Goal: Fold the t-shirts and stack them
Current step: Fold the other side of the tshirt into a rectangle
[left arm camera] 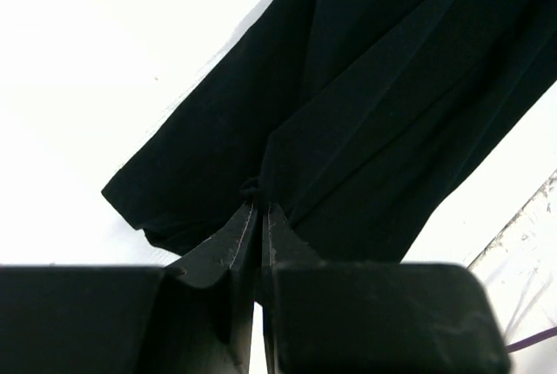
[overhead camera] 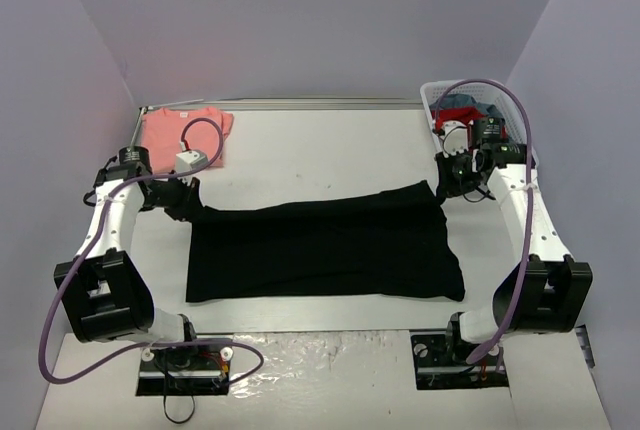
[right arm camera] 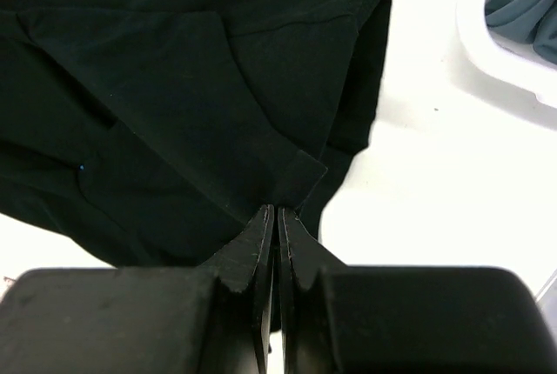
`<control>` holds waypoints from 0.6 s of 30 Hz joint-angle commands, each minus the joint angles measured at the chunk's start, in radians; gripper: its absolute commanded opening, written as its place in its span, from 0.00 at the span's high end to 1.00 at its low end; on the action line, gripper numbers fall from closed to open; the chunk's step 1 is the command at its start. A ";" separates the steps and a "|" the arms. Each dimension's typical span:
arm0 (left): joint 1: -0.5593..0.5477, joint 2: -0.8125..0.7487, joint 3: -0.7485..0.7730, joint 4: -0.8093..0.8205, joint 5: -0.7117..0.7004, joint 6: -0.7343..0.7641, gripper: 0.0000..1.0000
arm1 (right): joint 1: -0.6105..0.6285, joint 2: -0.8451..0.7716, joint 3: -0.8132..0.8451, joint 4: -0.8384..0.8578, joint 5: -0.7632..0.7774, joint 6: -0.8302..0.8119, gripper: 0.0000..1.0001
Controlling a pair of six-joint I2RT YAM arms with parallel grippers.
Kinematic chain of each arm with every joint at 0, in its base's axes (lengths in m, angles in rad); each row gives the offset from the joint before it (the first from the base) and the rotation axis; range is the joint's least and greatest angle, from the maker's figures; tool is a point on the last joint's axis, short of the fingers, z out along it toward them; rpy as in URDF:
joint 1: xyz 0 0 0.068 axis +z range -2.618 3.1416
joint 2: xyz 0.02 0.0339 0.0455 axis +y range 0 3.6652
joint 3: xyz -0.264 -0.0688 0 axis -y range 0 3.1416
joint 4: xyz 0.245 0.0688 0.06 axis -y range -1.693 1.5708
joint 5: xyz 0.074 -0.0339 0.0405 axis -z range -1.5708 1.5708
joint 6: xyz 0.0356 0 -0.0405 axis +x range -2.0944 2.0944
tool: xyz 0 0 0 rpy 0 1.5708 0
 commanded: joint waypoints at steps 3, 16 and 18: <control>0.009 -0.051 0.004 -0.088 0.028 0.095 0.98 | 0.013 -0.056 -0.011 -0.072 0.030 -0.043 1.00; 0.009 -0.007 -0.030 -0.233 0.016 0.262 0.89 | 0.066 -0.016 -0.077 -0.120 0.057 -0.077 1.00; 0.007 -0.002 -0.038 -0.255 0.016 0.293 0.77 | 0.070 0.014 -0.069 -0.136 0.059 -0.089 1.00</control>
